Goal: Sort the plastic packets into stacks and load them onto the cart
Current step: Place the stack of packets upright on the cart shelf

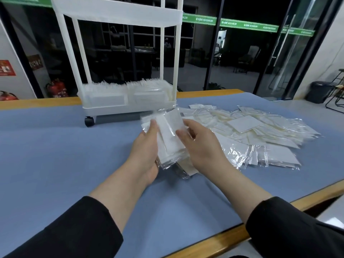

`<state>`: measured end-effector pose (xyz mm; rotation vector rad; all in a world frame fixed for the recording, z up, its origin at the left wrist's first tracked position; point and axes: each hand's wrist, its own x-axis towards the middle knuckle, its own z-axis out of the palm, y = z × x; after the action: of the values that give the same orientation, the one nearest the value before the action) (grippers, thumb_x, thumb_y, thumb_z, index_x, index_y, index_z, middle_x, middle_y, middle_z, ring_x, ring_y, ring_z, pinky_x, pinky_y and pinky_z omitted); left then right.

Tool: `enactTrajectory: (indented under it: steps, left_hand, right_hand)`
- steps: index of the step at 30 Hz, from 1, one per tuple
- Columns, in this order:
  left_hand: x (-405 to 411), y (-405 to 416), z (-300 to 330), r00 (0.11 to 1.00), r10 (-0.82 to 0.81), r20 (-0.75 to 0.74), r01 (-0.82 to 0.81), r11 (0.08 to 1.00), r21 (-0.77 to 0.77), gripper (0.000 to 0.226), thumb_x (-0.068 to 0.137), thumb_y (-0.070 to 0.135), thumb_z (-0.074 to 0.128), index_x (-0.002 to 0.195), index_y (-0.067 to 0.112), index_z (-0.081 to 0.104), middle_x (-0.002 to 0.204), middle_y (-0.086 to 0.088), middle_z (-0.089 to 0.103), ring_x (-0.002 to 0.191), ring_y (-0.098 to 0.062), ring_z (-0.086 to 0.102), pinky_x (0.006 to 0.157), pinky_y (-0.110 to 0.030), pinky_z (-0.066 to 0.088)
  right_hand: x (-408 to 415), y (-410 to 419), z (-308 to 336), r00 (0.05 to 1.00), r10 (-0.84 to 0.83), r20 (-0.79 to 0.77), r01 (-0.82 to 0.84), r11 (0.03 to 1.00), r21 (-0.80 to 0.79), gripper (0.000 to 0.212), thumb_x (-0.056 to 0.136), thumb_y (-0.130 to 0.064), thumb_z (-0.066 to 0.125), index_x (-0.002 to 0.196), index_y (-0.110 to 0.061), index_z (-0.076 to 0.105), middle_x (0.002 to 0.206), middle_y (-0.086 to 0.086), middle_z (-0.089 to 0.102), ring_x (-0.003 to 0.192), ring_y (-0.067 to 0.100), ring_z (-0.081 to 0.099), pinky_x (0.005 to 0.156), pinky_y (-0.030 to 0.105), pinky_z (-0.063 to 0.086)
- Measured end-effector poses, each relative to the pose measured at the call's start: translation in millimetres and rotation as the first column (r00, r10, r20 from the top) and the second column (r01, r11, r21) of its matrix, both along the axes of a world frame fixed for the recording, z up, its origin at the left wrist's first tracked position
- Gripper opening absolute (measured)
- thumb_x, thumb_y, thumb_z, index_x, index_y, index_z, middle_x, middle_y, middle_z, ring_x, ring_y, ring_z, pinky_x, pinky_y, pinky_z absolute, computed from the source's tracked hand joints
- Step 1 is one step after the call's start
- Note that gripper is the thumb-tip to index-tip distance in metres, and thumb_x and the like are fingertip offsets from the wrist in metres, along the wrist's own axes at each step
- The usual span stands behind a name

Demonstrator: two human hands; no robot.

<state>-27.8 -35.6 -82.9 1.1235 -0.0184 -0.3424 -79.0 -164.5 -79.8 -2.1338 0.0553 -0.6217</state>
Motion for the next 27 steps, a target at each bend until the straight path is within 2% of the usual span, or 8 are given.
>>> enactTrajectory:
  steps: [3, 6, 8, 11, 13, 18, 23, 27]
  left_hand:
    - [-2.9, 0.4, 3.0, 0.998, -0.052, 0.024, 0.052, 0.999, 0.006, 0.039, 0.099, 0.045, 0.060, 0.120, 0.013, 0.067, 0.108, -0.012, 0.077, 0.094, -0.031, 0.076, 0.081, -0.050, 0.062]
    - [0.8, 1.1, -2.7, 0.997, -0.012, 0.071, 0.009, 0.999, 0.041, 0.029, 0.094, 0.021, 0.071, 0.121, 0.011, 0.067, 0.108, -0.013, 0.077, 0.098, -0.033, 0.075, 0.083, -0.052, 0.062]
    - [6.1, 3.6, -5.3, 0.986, 0.077, 0.149, -0.090, 0.992, 0.083, 0.035, 0.087, 0.023, 0.078, 0.119, 0.015, 0.067, 0.107, -0.007, 0.077, 0.100, -0.030, 0.075, 0.090, -0.054, 0.059]
    - [10.3, 6.2, -4.2, 0.908, 0.123, 0.400, -0.253, 0.923, 0.291, 0.034, 0.083, 0.029, 0.080, 0.110, 0.025, 0.061, 0.101, 0.008, 0.073, 0.096, -0.018, 0.071, 0.090, -0.043, 0.057]
    - [8.6, 4.0, -4.8, 0.865, 0.020, 0.502, -0.278, 0.851, 0.445, 0.034, 0.087, 0.026, 0.078, 0.111, 0.028, 0.054, 0.099, 0.016, 0.066, 0.096, -0.015, 0.065, 0.083, -0.035, 0.051]
    - [7.2, 2.4, -10.0, 0.863, -0.126, 0.489, -0.187, 0.820, 0.541, 0.042, 0.087, 0.026, 0.077, 0.125, 0.025, 0.058, 0.114, 0.008, 0.069, 0.103, -0.016, 0.066, 0.090, -0.038, 0.054]
    - [7.5, 7.5, -8.6, 0.882, -0.060, 0.467, -0.192, 0.860, 0.472, 0.043, 0.086, 0.026, 0.078, 0.125, 0.025, 0.059, 0.113, 0.006, 0.070, 0.102, -0.018, 0.068, 0.095, -0.047, 0.055]
    - [10.9, 10.6, -6.9, 0.881, -0.011, 0.472, -0.218, 0.877, 0.428, 0.037, 0.086, 0.027, 0.078, 0.118, 0.027, 0.060, 0.111, 0.007, 0.070, 0.103, -0.018, 0.067, 0.097, -0.046, 0.054]
  right_hand:
    - [-1.1, 5.7, -1.7, 1.000, 0.010, -0.023, -0.013, 0.992, -0.128, 0.014, 0.103, -0.033, 0.053, 0.106, -0.033, 0.066, 0.069, -0.020, 0.055, 0.070, 0.002, 0.049, 0.066, 0.023, 0.040]
    - [-4.5, -5.5, 4.1, 0.995, -0.088, -0.054, 0.075, 0.977, -0.200, 0.040, 0.104, -0.042, 0.046, 0.140, -0.027, 0.055, 0.096, -0.010, 0.054, 0.096, 0.013, 0.054, 0.089, 0.031, 0.043]
    - [-8.8, -31.0, 12.0, 0.958, -0.257, -0.125, 0.202, 0.919, -0.339, 0.052, 0.100, -0.054, 0.045, 0.142, -0.025, 0.052, 0.115, -0.003, 0.057, 0.112, 0.020, 0.054, 0.099, 0.038, 0.042]
    - [-22.1, -70.6, 22.0, 0.769, -0.525, -0.366, 0.197, 0.739, -0.645, 0.080, 0.083, -0.079, 0.047, 0.140, -0.023, 0.048, 0.134, 0.003, 0.053, 0.127, 0.028, 0.046, 0.103, 0.048, 0.041]
    - [-29.6, -83.3, 21.7, 0.666, -0.570, -0.480, 0.104, 0.709, -0.697, 0.098, 0.069, -0.090, 0.050, 0.139, -0.022, 0.043, 0.137, 0.005, 0.051, 0.129, 0.030, 0.045, 0.102, 0.048, 0.041]
    - [-32.0, -78.1, 18.3, 0.628, -0.563, -0.538, 0.030, 0.708, -0.706, 0.108, 0.065, -0.090, 0.055, 0.147, -0.023, 0.034, 0.147, 0.004, 0.044, 0.136, 0.031, 0.040, 0.108, 0.052, 0.032]
    - [-33.9, -72.1, 25.8, 0.730, -0.419, -0.540, 0.038, 0.814, -0.580, 0.086, 0.081, -0.057, 0.072, 0.150, -0.023, 0.033, 0.148, 0.001, 0.048, 0.131, 0.026, 0.047, 0.100, 0.041, 0.039]
    - [-37.8, -76.2, 31.2, 0.805, -0.296, -0.514, 0.147, 0.939, -0.310, 0.066, 0.085, -0.030, 0.075, 0.143, -0.027, 0.046, 0.123, -0.001, 0.060, 0.088, 0.018, 0.062, 0.066, 0.029, 0.048]
